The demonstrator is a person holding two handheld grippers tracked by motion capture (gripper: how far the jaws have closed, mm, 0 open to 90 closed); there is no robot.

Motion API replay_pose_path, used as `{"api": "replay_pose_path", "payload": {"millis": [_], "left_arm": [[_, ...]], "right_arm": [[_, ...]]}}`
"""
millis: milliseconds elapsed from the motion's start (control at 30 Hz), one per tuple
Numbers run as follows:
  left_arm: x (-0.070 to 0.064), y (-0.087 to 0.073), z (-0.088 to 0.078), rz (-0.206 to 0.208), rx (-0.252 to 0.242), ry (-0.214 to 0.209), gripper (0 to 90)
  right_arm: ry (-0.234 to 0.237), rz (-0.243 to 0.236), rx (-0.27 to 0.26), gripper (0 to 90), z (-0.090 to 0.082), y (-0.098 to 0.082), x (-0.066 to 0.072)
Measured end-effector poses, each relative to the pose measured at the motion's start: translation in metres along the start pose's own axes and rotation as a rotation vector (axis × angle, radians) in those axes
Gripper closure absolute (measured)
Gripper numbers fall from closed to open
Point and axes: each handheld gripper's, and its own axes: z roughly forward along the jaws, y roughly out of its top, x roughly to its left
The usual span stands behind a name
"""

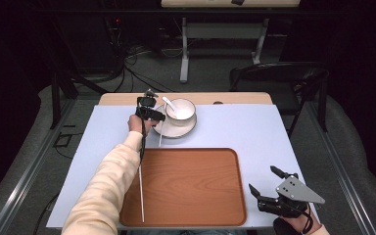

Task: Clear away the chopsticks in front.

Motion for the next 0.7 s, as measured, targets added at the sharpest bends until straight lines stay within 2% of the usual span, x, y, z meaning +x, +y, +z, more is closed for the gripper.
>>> {"api": "replay_pose_path", "payload": {"millis": [133, 333, 433, 567, 700], "left_arm": [[0.003, 0.0, 0.003, -0.038, -0.009, 0.003, 53.9], [0.002, 0.006, 0.002, -0.054, -0.031, 0.005, 59.0], [-0.001, 0.009, 0.005, -0.045, -0.016, 0.02, 62.9], [-0.001, 0.012, 0.01, -0.058, -0.004, 0.023, 66.6], [0.0, 0.014, 0.015, -0.064, 0.006, 0.012, 70.2]], "right_arm": [[-0.001, 0.001, 0.0, 14.3, 0.0, 0.0, 0.0], [-0.001, 0.002, 0.001, 14.4, 0.0, 0.0, 0.0], [-0.001, 0.003, 0.0, 14.4, 0.0, 0.0, 0.0], [-0.002, 0.003, -0.002, 14.3, 0.0, 0.0, 0.0], [-0.001, 0.006, -0.001, 14.4, 0.0, 0.0, -0.001]]}}
